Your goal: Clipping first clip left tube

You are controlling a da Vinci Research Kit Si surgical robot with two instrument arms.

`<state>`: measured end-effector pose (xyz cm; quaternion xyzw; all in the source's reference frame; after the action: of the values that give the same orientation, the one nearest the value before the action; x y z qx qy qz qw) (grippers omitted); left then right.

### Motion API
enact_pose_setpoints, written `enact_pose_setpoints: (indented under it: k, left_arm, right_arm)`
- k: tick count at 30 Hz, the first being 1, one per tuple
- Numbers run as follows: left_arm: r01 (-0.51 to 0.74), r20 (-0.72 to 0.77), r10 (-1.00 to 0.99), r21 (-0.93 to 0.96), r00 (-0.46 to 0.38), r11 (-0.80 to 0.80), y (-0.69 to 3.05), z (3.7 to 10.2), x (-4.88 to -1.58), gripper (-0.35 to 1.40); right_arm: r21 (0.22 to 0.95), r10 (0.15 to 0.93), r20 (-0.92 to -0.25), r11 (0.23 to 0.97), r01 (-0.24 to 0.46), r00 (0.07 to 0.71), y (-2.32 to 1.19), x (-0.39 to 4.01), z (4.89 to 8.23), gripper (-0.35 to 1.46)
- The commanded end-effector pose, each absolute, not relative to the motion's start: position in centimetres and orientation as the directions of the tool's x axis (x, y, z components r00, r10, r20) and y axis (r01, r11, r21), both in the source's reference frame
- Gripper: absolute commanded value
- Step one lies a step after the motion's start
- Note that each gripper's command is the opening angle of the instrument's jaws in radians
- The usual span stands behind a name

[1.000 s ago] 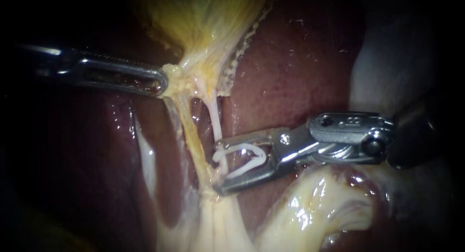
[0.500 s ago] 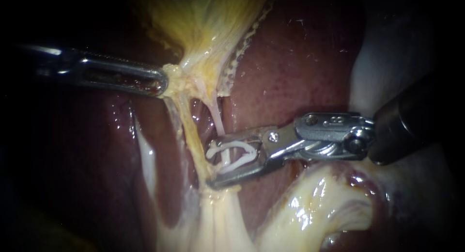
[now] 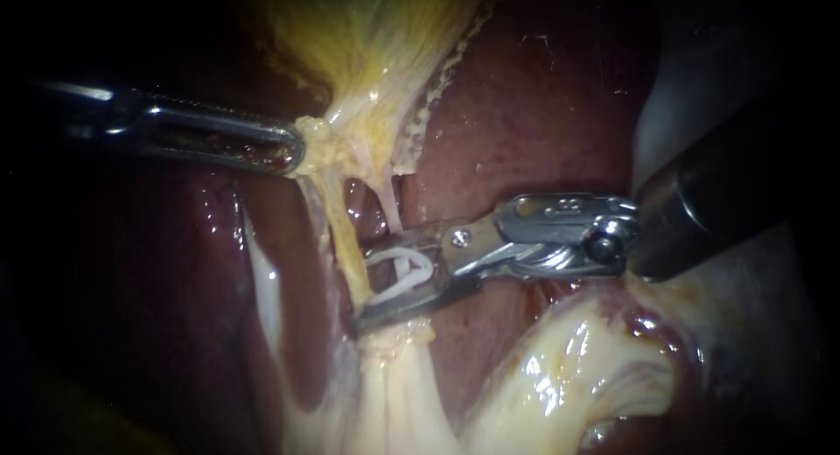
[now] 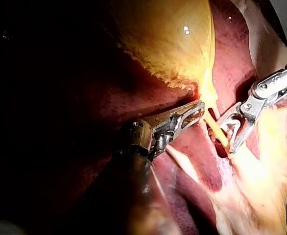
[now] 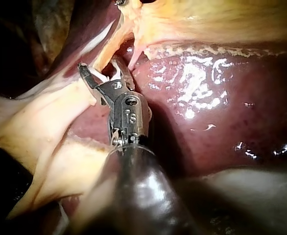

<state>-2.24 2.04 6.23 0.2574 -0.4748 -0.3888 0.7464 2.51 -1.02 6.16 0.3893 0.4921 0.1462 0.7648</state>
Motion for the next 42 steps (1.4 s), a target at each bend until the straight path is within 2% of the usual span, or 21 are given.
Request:
enact_pose_setpoints:
  k: [1,9,19,35,42]
  left_arm:
    - [0.336,0.508,-0.825,0.754,0.247,0.565,2.04,6.23,-2.24,-0.35]
    - [0.336,0.508,-0.825,0.754,0.247,0.565,2.04,6.24,-2.25,-0.35]
    - [0.336,0.508,-0.825,0.754,0.247,0.565,2.05,6.24,-2.25,-0.35]
    - [0.336,0.507,-0.825,0.753,0.25,0.566,2.05,6.25,-2.25,-0.35]
    - [0.337,0.507,-0.824,0.752,0.253,0.566,2.04,6.26,-2.25,-0.35]
  right_arm:
    - [0.752,0.625,-0.633,0.637,0.171,0.456,-1.03,2.53,6.15,0.44]
    - [0.789,0.709,-0.613,0.529,0.311,0.35,-1.07,2.62,6.09,0.42]
    - [0.778,0.721,-0.614,0.483,0.403,0.321,-1.24,2.72,5.88,0.41]
    - [0.766,0.703,-0.627,0.476,0.433,0.336,-1.43,2.75,5.9,0.34]
    - [0.77,0.712,-0.625,0.497,0.4,0.319,-1.42,2.75,5.92,0.2]
